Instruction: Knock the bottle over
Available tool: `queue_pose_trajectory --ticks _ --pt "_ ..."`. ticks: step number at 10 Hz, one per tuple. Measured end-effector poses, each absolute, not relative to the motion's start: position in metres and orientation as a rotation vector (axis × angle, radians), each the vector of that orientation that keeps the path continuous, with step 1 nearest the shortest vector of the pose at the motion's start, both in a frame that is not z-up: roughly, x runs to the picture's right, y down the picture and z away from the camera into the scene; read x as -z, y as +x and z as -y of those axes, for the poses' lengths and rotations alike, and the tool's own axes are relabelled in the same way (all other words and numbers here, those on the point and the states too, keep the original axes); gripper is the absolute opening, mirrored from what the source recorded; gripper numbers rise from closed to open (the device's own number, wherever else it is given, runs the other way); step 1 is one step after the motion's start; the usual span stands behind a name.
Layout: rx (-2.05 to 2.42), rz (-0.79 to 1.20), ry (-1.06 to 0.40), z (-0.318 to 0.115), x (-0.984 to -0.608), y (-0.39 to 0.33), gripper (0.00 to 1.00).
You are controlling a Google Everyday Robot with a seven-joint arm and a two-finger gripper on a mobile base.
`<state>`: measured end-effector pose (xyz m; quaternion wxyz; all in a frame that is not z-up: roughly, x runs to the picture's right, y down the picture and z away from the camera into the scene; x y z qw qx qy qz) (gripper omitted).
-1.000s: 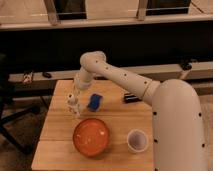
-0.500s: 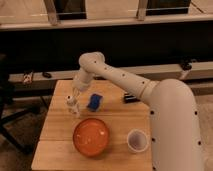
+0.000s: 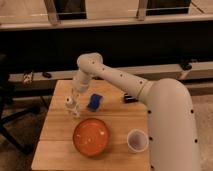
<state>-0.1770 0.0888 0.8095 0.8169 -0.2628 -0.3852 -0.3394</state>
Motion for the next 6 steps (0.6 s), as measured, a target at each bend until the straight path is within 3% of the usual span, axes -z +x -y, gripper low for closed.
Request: queue_pose_trajectory --ticks 6 --pt "0.774 0.834 -0.582 -0.104 -0.801 -0.183 0.01"
